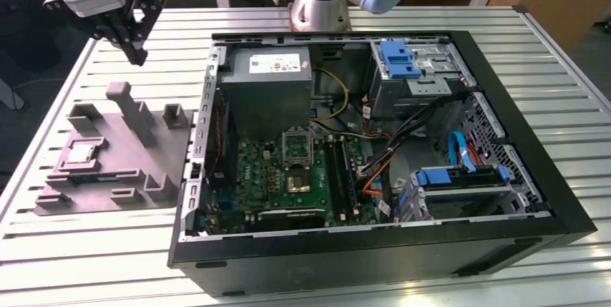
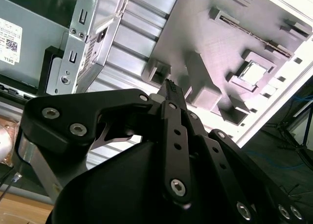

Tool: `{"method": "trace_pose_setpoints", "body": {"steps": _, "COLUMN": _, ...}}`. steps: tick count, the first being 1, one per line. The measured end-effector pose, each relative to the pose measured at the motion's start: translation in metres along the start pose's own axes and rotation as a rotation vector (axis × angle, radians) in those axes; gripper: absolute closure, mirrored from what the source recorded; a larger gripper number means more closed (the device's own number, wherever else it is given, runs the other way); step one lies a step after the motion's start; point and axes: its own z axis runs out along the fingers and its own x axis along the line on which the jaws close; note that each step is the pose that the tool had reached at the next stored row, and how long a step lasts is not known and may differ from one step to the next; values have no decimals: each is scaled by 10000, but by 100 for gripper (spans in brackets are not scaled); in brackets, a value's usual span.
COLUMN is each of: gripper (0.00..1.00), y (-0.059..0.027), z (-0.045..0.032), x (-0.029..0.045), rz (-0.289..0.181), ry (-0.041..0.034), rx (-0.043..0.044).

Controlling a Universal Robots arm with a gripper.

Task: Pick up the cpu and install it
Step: 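Reach for the cpu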

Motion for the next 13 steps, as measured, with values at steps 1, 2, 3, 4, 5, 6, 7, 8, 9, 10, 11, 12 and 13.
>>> {"method": "trace_pose_setpoints", "body": {"steps": 1, "gripper": 89, "y": 0, "z": 0, "x": 6, "rz": 0, "ry": 0, "rx": 0}}
{"method": "trace_pose_setpoints", "body": {"steps": 2, "gripper": 89, "y": -1, "z": 0, "x": 15, "rz": 0, "ry": 0, "rx": 0}}
{"method": "trace_pose_setpoints", "body": {"steps": 3, "gripper": 89, "y": -2, "z": 1, "x": 24, "rz": 0, "ry": -1, "rx": 0}}
{"method": "trace_pose_setpoints", "body": {"steps": 4, "gripper": 89, "y": -3, "z": 0, "x": 34, "rz": 1, "ry": -1, "rx": 0}}
{"method": "trace_pose_setpoints", "body": {"steps": 5, "gripper": 89, "y": -3, "z": 0, "x": 45, "rz": 0, "ry": 0, "rx": -1}}
{"method": "trace_pose_setpoints", "body": {"steps": 6, "gripper": 89, "y": -4, "z": 0, "x": 56, "rz": 0, "ry": -1, "rx": -1}}
{"method": "trace_pose_setpoints", "body": {"steps": 7, "gripper": 89, "y": -5, "z": 0, "x": 66, "rz": 0, "ry": -1, "rx": -1}}
{"method": "trace_pose_setpoints", "body": {"steps": 8, "gripper": 89, "y": -6, "z": 0, "x": 76, "rz": 0, "ry": -1, "rx": 0}}
{"method": "trace_pose_setpoints", "body": {"steps": 9, "gripper": 89, "y": -6, "z": 0, "x": 83, "rz": 0, "ry": 0, "rx": 0}}
{"method": "trace_pose_setpoints", "body": {"steps": 10, "gripper": 89, "y": -7, "z": 1, "x": 90, "rz": 0, "ry": 0, "rx": 0}}
{"method": "trace_pose_setpoints", "body": {"steps": 11, "gripper": 89, "y": -8, "z": 2, "x": 97, "rz": 0, "ry": 0, "rx": 0}}
{"method": "trace_pose_setpoints", "body": {"steps": 12, "gripper": 89, "y": -8, "z": 2, "x": 104, "rz": 0, "ry": 0, "rx": 0}}
{"method": "trace_pose_setpoints", "body": {"steps": 13, "gripper": 89, "y": -8, "z": 4, "x": 109, "rz": 1, "ry": -1, "rx": -1}}
